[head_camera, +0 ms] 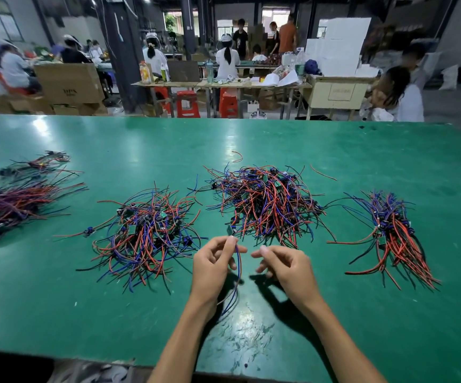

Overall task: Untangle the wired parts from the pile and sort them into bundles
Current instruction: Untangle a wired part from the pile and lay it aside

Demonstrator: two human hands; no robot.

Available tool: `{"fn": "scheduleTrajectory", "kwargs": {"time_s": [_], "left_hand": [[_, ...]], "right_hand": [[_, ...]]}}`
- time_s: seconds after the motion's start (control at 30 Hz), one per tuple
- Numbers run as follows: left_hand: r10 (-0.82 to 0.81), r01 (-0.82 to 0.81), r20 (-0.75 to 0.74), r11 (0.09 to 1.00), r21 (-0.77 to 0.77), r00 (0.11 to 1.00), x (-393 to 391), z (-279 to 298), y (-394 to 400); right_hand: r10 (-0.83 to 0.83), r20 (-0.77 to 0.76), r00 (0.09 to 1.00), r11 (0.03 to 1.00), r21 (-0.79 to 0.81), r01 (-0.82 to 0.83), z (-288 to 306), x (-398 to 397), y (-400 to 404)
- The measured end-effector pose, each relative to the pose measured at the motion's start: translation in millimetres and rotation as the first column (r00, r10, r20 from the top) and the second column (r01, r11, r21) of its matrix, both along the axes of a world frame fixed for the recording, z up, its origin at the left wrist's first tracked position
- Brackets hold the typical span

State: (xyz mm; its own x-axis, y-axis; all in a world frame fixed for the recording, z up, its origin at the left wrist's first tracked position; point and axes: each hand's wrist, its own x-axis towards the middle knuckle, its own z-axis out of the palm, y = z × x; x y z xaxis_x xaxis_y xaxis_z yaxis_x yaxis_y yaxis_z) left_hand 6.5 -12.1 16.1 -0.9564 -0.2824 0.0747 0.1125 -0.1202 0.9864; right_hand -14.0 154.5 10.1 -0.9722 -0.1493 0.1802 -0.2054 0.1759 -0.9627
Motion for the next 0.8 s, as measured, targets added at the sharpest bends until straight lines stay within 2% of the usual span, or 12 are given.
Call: {"fn": "scheduleTrajectory", "kwargs": {"time_s": [0.07, 0.17, 0.23, 0.3, 0.37, 0.43, 0.5, 0.57, 0.63, 0.7, 0.8], "left_hand": [[0.016, -0.016, 0.008, 1.0, 0.012, 1.0, 0.3, 4.1, -6.1], [0.08, -0.094, -0.09, 0.982, -0.163, 0.993, -6.4, 22.2, -26.4], [0.146, -0.186, -0.152, 0.936, -0.299, 0.978, -14.5, 41.0, -47.6], [0.239, -0.278, -0.147, 0.884, -0.375, 0.96, -20.5, 58.6, -70.4], [0.332, -0.337, -0.089, 0.839, -0.428, 0.939, -24.4, 69.2, -89.5], [0.419, -0.378, -0.056, 0.743, -0.552, 0.906, -25.1, 73.4, -101.1], [0.461, -0.335, -0.017, 0.619, -0.711, 0.887, -26.0, 71.7, -108.8], [0.462, -0.215, 0.048, 0.5, -0.839, 0.886, -26.0, 65.5, -112.0], [0.46, -0.116, 0.126, 0.464, -0.878, 0.879, -24.9, 56.7, -111.7], [0.47, -0.073, 0.17, 0.456, -0.887, 0.866, -23.1, 52.3, -105.8], [0.482, -0.141, 0.126, 0.48, -0.866, 0.867, -20.9, 50.2, -89.5]], "right_hand": [[-0.221, -0.148, 0.964, 0.961, 0.137, 0.242, -1.4, -0.7, 0.8], [-0.504, -0.271, 0.82, 0.833, 0.099, 0.544, 0.5, -1.6, 0.0], [-0.605, -0.335, 0.723, 0.737, 0.109, 0.667, 0.1, -2.7, 0.5], [-0.624, -0.294, 0.724, 0.703, 0.192, 0.685, -3.3, -4.7, 3.5], [-0.606, -0.184, 0.774, 0.684, 0.376, 0.625, -5.2, -8.8, 6.0], [-0.57, -0.14, 0.809, 0.669, 0.492, 0.557, -8.8, -11.4, 7.3], [-0.605, -0.141, 0.784, 0.72, 0.323, 0.614, -6.5, -10.4, 5.3], [-0.681, -0.174, 0.711, 0.701, 0.127, 0.702, -0.7, -9.9, 4.3], [-0.686, -0.229, 0.69, 0.702, 0.041, 0.711, 12.1, -16.3, 6.1], [-0.635, -0.316, 0.705, 0.727, 0.064, 0.683, 28.7, -37.9, 8.6], [-0.515, -0.351, 0.782, 0.747, 0.263, 0.611, 58.2, -82.1, 2.4]]}}
